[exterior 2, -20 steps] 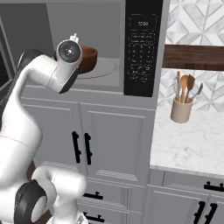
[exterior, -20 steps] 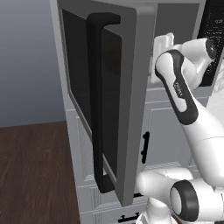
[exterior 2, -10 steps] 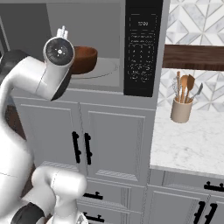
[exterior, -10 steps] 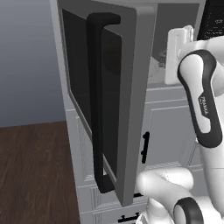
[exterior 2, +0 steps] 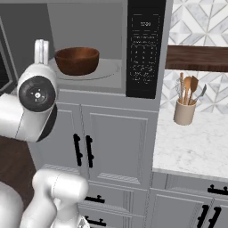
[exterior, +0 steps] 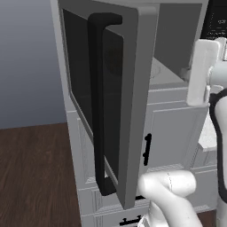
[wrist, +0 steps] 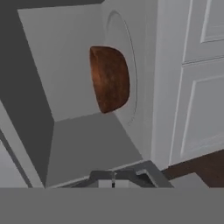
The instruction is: Open the microwave, place the bowl with waffle inside the microwave, then close the microwave door and turn it on.
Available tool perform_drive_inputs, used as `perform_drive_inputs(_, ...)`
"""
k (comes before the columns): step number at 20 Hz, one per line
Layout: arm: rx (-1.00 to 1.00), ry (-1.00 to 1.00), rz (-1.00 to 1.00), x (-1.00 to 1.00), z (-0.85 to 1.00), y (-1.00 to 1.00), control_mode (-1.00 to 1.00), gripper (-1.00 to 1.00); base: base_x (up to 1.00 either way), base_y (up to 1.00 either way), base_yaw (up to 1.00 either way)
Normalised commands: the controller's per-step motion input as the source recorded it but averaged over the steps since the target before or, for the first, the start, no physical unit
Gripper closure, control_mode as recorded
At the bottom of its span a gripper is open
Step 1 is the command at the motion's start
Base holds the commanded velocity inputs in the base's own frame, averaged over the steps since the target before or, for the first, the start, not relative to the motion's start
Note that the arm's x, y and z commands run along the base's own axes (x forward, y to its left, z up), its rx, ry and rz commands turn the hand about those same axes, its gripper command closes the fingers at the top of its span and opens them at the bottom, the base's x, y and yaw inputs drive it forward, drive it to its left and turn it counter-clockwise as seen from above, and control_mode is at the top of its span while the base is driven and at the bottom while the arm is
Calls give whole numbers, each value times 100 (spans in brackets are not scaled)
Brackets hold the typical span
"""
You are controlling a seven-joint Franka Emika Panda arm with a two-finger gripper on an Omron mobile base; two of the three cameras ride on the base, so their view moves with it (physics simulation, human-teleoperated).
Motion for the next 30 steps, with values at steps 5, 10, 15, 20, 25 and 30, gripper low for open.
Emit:
perform_drive_inputs(5,-12,-34,5,-100,-61,15,-100,100,0,0,0)
perform_drive_inputs(10,-9,-24,2,-100,-48,9,-100,100,0,0,0)
perform_drive_inputs(15,-10,-7,1,-100,-39,64,-100,100,0,0,0)
perform_drive_inputs(20,-9,-1,-9,-37,-51,96,-100,100,0,0,0)
perform_drive_inputs(25,-5,-30,-32,-6,-34,92,-100,100,0,0,0)
perform_drive_inputs(30,-6,-46,-31,-31,-27,71,-100,100,0,0,0)
